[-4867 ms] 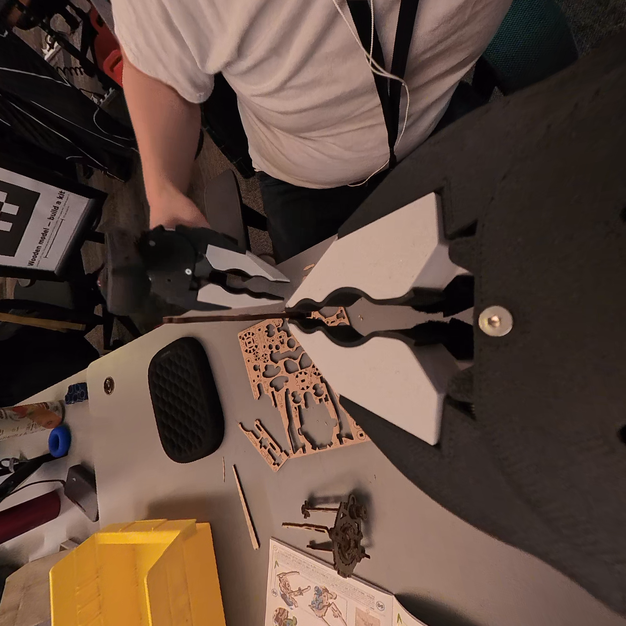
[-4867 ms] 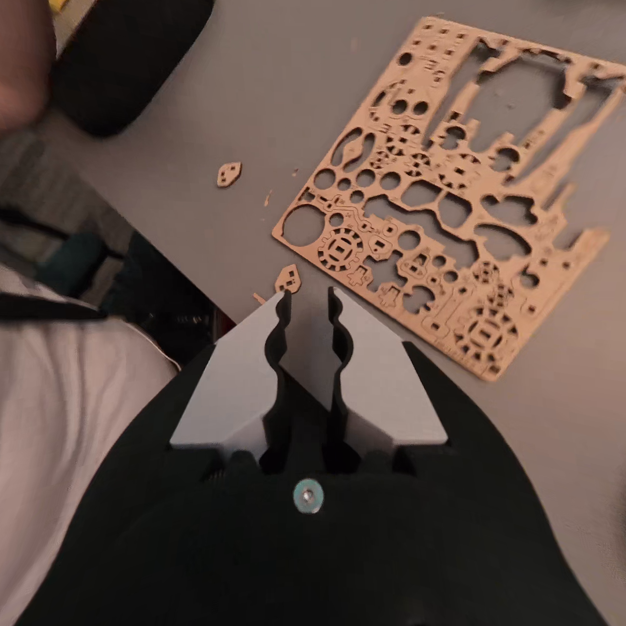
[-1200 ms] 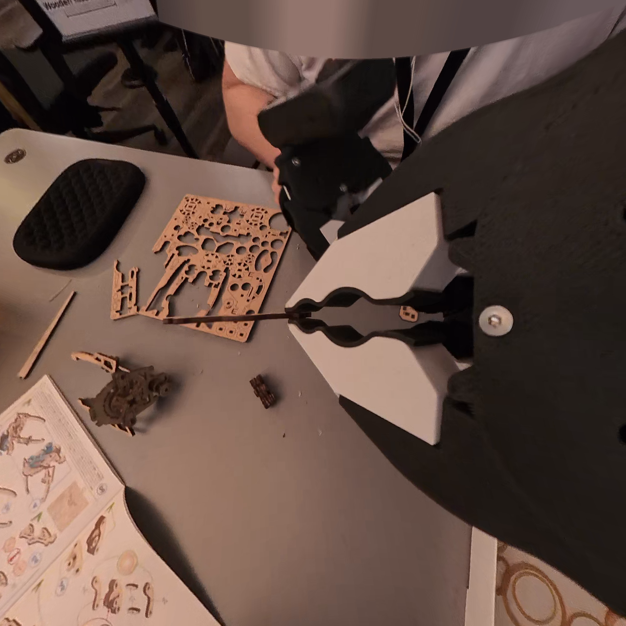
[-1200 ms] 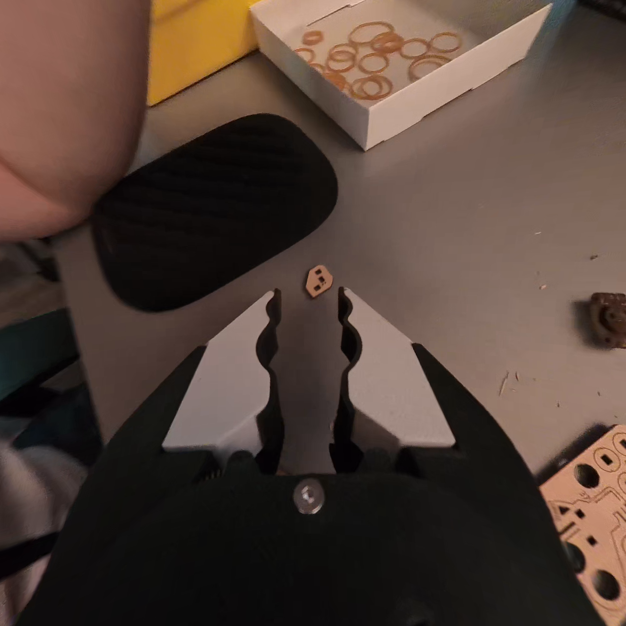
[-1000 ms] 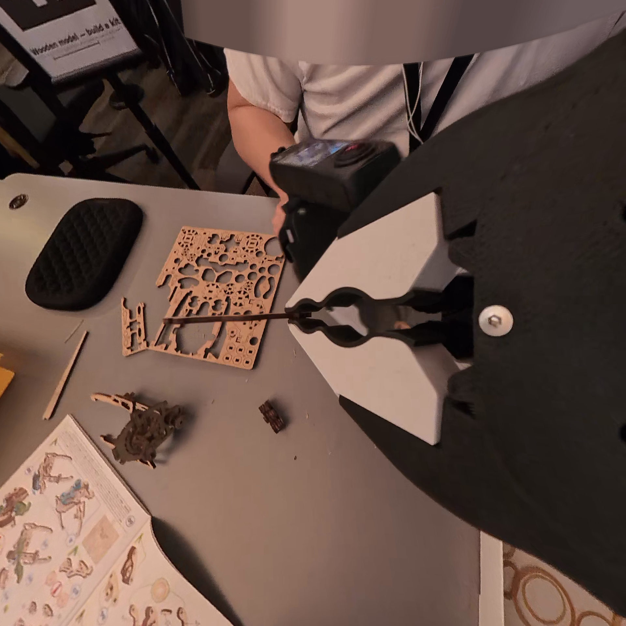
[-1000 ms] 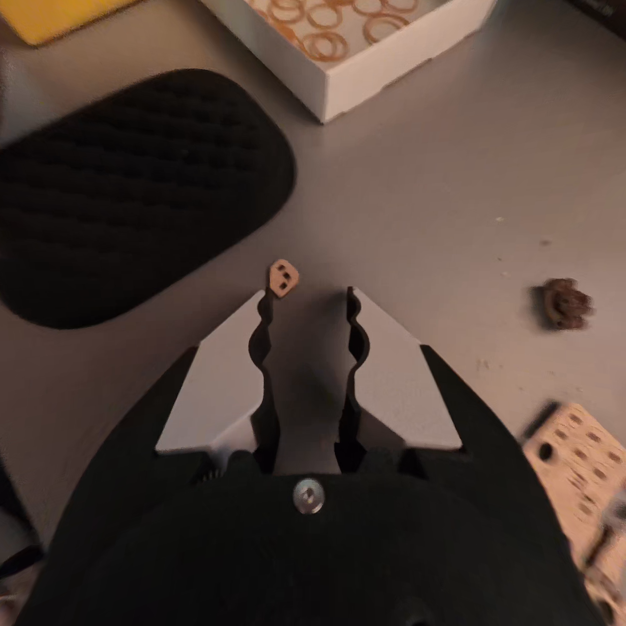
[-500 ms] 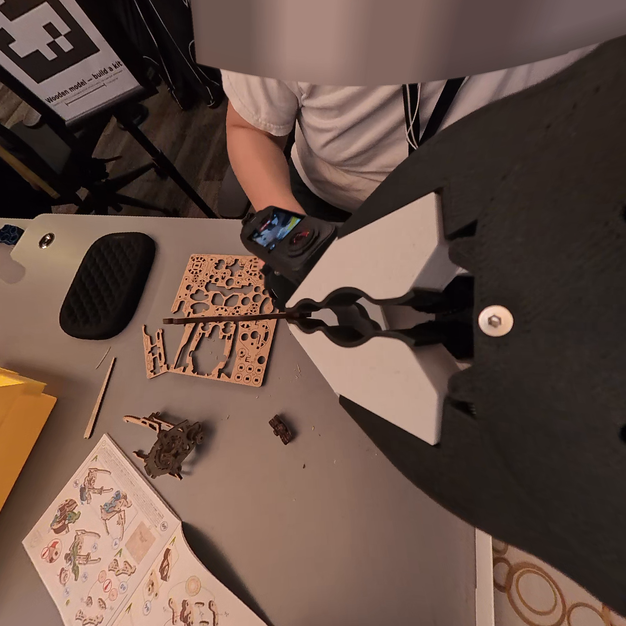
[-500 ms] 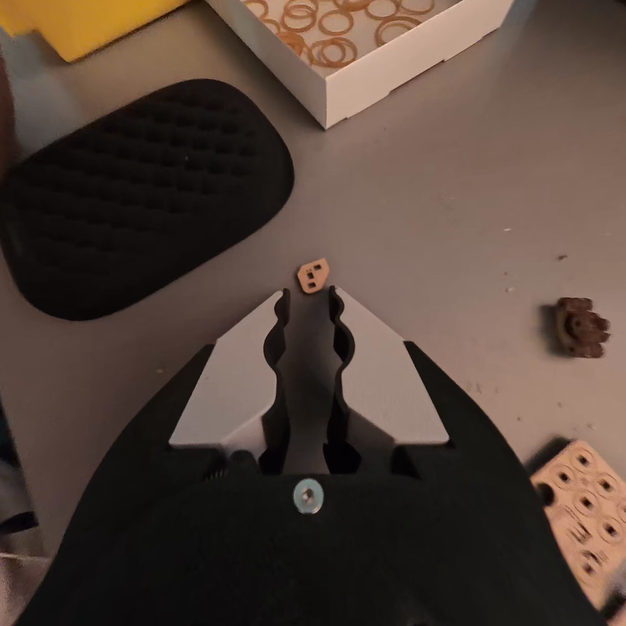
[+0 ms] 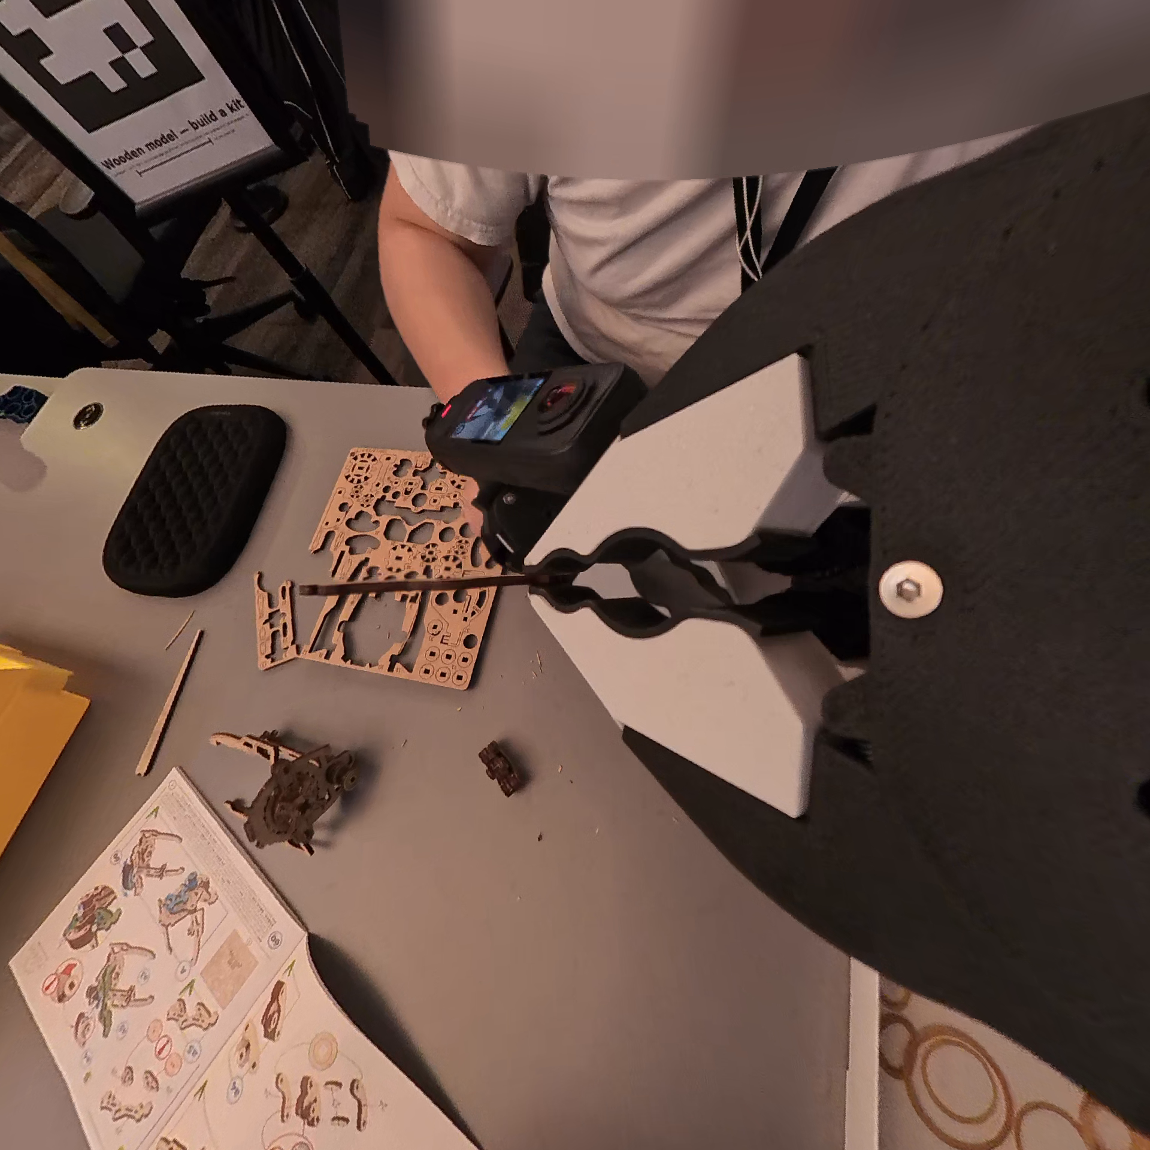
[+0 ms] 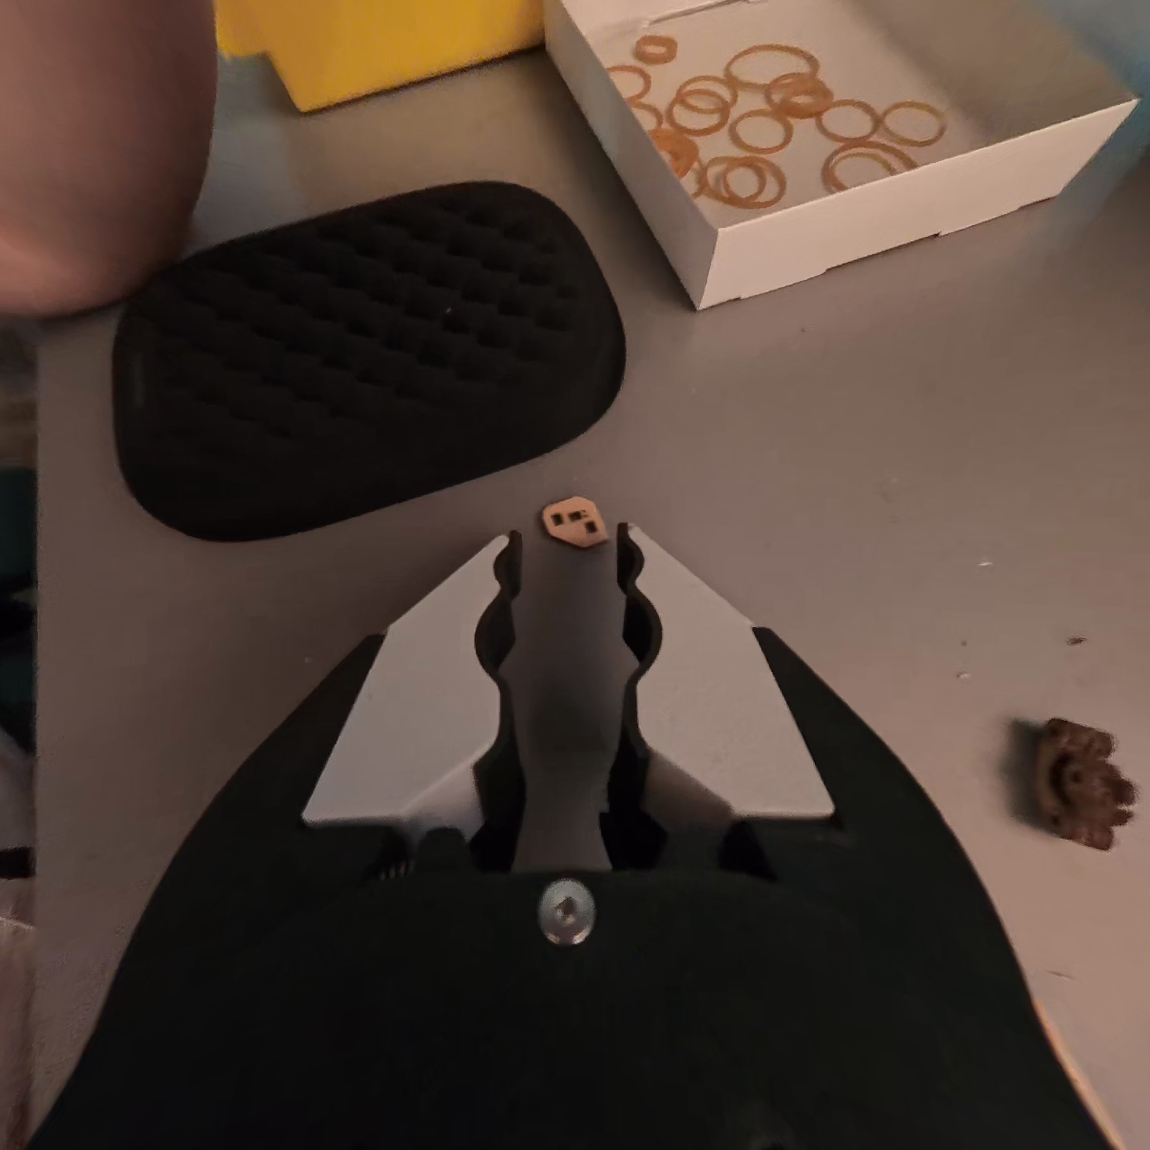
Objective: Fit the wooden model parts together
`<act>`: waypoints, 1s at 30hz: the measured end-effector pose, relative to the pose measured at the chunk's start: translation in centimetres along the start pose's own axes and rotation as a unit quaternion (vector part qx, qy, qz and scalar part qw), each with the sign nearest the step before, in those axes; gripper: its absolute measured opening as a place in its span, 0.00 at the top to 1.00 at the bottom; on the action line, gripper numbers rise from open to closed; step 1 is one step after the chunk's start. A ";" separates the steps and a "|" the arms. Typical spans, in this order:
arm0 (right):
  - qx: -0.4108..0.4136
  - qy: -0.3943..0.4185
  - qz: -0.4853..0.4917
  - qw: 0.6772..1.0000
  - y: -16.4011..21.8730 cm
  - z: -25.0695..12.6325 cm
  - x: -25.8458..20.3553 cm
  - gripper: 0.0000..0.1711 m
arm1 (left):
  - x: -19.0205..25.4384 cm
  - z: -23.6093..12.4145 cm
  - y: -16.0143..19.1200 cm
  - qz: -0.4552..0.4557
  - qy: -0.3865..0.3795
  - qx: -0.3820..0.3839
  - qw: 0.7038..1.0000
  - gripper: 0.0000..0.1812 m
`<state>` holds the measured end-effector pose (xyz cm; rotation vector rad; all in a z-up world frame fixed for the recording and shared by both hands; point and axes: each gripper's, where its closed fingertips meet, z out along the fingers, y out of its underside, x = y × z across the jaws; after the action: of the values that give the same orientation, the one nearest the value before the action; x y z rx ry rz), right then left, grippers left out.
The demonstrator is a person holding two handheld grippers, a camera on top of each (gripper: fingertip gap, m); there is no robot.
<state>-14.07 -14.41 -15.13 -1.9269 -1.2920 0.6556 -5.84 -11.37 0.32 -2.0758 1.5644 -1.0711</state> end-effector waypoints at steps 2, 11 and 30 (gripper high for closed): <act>-0.015 0.006 -0.041 0.999 0.2 0.1 0.6 0.83 | -0.4 -0.5 0.0 -0.005 -0.005 0.005 1.000 1.00; -0.031 -0.064 -0.095 0.993 0.0 1.2 -0.1 0.79 | -2.7 -2.2 0.1 -0.036 -0.038 0.023 0.998 1.00; -0.053 -0.126 -0.122 0.983 2.1 -1.2 0.8 0.90 | -4.2 0.0 1.1 -0.052 -0.046 -0.018 0.997 1.00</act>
<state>-11.68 -14.48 -16.11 -1.7681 -1.7208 0.7345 -7.08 -7.90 -1.91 -2.2195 1.4565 -0.9722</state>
